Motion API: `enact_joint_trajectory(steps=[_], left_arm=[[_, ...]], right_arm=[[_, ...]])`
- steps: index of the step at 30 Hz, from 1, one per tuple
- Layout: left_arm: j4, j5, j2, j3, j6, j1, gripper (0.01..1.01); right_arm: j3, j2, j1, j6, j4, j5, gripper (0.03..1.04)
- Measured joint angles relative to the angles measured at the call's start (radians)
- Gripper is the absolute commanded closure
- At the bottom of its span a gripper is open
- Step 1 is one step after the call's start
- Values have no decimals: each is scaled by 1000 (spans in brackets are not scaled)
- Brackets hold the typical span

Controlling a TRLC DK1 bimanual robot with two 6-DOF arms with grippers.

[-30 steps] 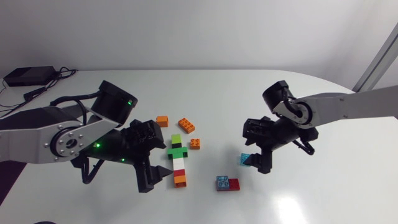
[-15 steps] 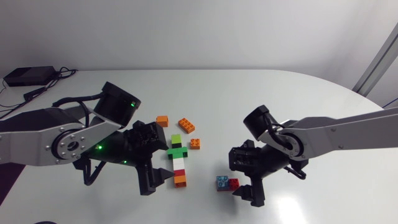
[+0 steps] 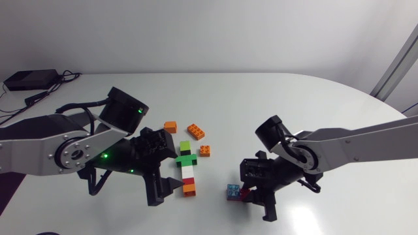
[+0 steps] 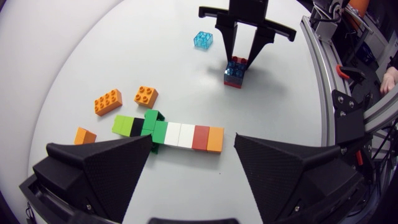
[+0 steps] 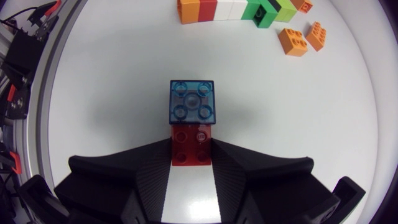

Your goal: Separate the duplo bricks

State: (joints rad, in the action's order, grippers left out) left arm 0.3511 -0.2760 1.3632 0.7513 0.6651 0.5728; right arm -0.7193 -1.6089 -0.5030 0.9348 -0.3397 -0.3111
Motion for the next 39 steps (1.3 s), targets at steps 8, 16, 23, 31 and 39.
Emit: enact_joint_trajectory(steps=[8,16,23,31,39], left_arm=[[2,-29,-32,0,0,20,111],[67,-172,-58,7,0,45,113],[98,-200,-48,60,0,92,123],[106,-221,-8,104,0,132,179],[109,-222,44,114,0,135,179]], right_arm=[[-21,105,-26,-24,-100,-30,908],[-119,189,-118,-107,-146,-53,908],[-130,209,-147,-136,-156,-58,908],[-130,217,-174,-154,-156,-60,908],[-130,238,-187,-162,-155,-60,908]])
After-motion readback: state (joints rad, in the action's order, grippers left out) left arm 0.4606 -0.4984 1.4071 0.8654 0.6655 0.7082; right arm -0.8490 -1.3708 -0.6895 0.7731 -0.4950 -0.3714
